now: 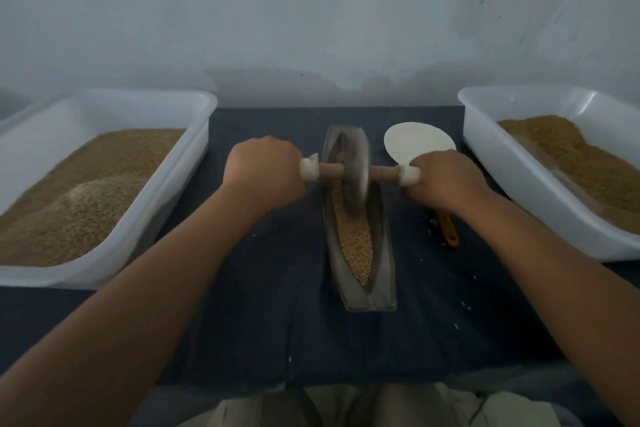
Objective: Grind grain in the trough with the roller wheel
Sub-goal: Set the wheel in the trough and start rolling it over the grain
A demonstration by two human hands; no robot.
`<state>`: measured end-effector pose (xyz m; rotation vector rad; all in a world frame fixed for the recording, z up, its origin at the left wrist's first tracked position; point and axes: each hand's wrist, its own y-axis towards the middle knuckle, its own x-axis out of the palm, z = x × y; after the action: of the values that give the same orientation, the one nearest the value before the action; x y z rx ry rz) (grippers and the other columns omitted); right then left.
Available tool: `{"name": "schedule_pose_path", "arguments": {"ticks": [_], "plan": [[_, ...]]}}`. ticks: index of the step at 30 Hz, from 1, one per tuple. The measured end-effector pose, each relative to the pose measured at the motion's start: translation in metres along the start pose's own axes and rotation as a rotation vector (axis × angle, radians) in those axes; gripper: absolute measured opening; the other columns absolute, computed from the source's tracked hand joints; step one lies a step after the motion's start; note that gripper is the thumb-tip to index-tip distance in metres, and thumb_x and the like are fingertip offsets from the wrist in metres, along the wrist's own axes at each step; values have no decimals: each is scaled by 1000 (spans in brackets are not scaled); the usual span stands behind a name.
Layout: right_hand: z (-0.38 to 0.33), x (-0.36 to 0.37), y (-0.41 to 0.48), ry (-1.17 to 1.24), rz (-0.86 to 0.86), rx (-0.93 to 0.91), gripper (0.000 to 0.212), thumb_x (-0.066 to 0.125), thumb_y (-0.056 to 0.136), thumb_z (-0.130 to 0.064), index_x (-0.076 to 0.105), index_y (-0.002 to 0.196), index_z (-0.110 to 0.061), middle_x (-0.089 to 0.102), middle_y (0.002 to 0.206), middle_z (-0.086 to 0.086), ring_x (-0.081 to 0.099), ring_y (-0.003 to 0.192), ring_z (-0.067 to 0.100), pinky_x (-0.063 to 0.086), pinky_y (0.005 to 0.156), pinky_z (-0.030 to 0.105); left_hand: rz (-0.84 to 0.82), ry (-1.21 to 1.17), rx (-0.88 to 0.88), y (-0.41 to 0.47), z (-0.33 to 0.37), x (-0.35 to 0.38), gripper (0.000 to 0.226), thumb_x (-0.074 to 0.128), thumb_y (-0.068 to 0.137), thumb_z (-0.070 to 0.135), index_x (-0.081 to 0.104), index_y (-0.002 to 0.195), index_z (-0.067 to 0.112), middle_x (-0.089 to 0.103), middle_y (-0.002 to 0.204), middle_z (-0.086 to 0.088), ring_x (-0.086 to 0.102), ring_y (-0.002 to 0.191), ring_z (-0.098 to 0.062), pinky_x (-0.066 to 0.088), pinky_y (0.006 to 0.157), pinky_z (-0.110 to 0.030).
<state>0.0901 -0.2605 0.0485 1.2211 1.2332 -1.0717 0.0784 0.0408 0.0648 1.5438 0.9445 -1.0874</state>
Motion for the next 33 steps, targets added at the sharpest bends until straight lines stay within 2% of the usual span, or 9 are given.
{"name": "schedule_pose_path", "arguments": {"ticks": [6, 11, 14, 18, 21, 23, 27, 29, 33], "plan": [[11, -18, -61, -15, -48, -177, 35, 46, 62, -67, 60, 69, -36, 61, 59, -11, 58, 58, 5, 51, 51, 32, 24, -30, 26, -74, -11, 12, 34, 60, 81, 51, 46, 59, 28, 47, 52, 11, 45, 44, -10, 24, 45, -23], [-6, -12, -9, -33, 41, -51, 33, 58, 88, -56, 60, 70, -29, 63, 72, -6, 60, 70, 17, 48, 60, 33, -48, -34, -60, -5, -3, 10, 25, 61, 82, 45, 54, 68, 25, 59, 70, 6, 56, 61, -19, 42, 57, -30], [-9, -9, 11, -43, 27, -3, 32, 58, 91, -51, 60, 71, -26, 64, 76, -3, 59, 72, 19, 45, 62, 33, -52, -45, -55, 19, -1, 2, 22, 65, 80, 42, 56, 69, 24, 60, 72, 4, 58, 64, -22, 45, 60, -32], [1, -15, -26, -42, -46, -84, 29, 58, 84, -58, 63, 75, -31, 65, 72, -7, 62, 70, 14, 53, 61, 34, -29, -35, 0, -27, -5, 5, 26, 60, 80, 45, 52, 65, 26, 53, 63, 9, 48, 53, -14, 33, 51, -27], [8, -24, -64, -4, -99, -170, 35, 45, 64, -68, 60, 73, -38, 61, 62, -11, 58, 61, 4, 44, 51, 31, 145, -15, 92, -75, -7, 8, 38, 50, 77, 57, 39, 54, 29, 37, 47, 13, 33, 39, -7, 17, 45, -19], [9, -23, -70, 23, -84, -187, 35, 45, 62, -68, 59, 70, -37, 59, 59, -11, 56, 59, 3, 39, 49, 30, 235, -13, 99, -76, -10, 11, 41, 47, 76, 59, 34, 51, 30, 30, 43, 15, 26, 34, -5, 13, 45, -15], [-4, -16, -29, -61, 146, -156, 31, 65, 78, -55, 56, 64, -29, 56, 60, -8, 53, 58, 12, 37, 50, 29, 27, -109, -24, -25, -13, 32, 41, 53, 87, 56, 52, 61, 25, 52, 59, 10, 50, 51, -14, 31, 48, -25], [-12, -21, -2, -80, 208, -130, 32, 70, 81, -42, 53, 62, -24, 53, 58, -7, 47, 55, 12, 33, 49, 28, -8, -134, -80, 4, -13, 33, 40, 56, 90, 55, 56, 64, 24, 57, 64, 7, 54, 56, -16, 36, 50, -27], [-14, -26, 8, -87, 75, -67, 29, 65, 87, -43, 60, 66, -24, 62, 68, -5, 51, 62, 12, 41, 55, 31, -9, -107, -70, 1, -8, 19, 30, 58, 85, 48, 55, 67, 24, 57, 67, 6, 57, 61, -22, 42, 57, -31]]}}
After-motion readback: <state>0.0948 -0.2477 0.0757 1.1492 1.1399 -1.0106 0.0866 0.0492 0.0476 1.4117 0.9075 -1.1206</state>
